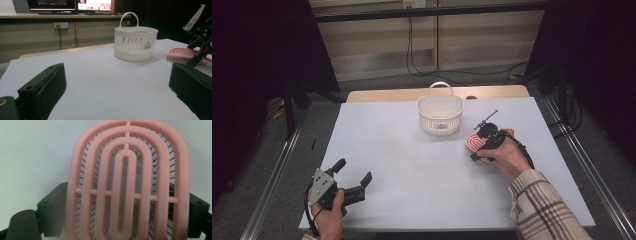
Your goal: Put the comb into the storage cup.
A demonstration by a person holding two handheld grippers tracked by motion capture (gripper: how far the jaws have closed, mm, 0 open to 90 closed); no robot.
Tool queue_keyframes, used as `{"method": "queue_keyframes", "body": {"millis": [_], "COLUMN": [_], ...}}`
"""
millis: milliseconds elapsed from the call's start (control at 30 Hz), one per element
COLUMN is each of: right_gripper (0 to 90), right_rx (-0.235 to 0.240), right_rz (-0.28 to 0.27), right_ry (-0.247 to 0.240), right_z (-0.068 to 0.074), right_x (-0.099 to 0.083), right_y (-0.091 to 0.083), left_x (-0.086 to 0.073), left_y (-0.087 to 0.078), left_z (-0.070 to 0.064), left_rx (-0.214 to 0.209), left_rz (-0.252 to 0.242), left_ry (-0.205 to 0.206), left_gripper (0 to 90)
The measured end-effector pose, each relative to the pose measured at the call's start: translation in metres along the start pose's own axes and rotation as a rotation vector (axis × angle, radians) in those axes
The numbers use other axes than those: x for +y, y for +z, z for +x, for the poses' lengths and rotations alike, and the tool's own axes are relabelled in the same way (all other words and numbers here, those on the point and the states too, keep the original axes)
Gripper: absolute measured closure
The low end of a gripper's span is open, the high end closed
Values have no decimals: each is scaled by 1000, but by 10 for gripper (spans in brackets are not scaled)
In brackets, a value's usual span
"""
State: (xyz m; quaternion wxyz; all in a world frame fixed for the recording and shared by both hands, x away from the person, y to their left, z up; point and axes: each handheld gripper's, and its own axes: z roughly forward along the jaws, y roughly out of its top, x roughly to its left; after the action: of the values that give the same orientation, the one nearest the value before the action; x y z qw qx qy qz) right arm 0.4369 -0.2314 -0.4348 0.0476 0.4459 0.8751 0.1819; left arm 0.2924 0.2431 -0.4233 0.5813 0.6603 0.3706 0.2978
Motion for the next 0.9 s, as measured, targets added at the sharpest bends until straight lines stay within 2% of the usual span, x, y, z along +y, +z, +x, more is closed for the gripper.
{"method": "queue_keyframes", "body": {"millis": [900], "right_gripper": [199], "right_rx": [-20], "right_rz": [50], "right_ry": [-30], "right_z": [6], "right_x": [4], "right_y": [-3], "left_x": [0], "left_y": [0], "left_z": [0], "left_rx": [-1], "left_rz": [1], "left_ry": [4], "left_gripper": [13]}}
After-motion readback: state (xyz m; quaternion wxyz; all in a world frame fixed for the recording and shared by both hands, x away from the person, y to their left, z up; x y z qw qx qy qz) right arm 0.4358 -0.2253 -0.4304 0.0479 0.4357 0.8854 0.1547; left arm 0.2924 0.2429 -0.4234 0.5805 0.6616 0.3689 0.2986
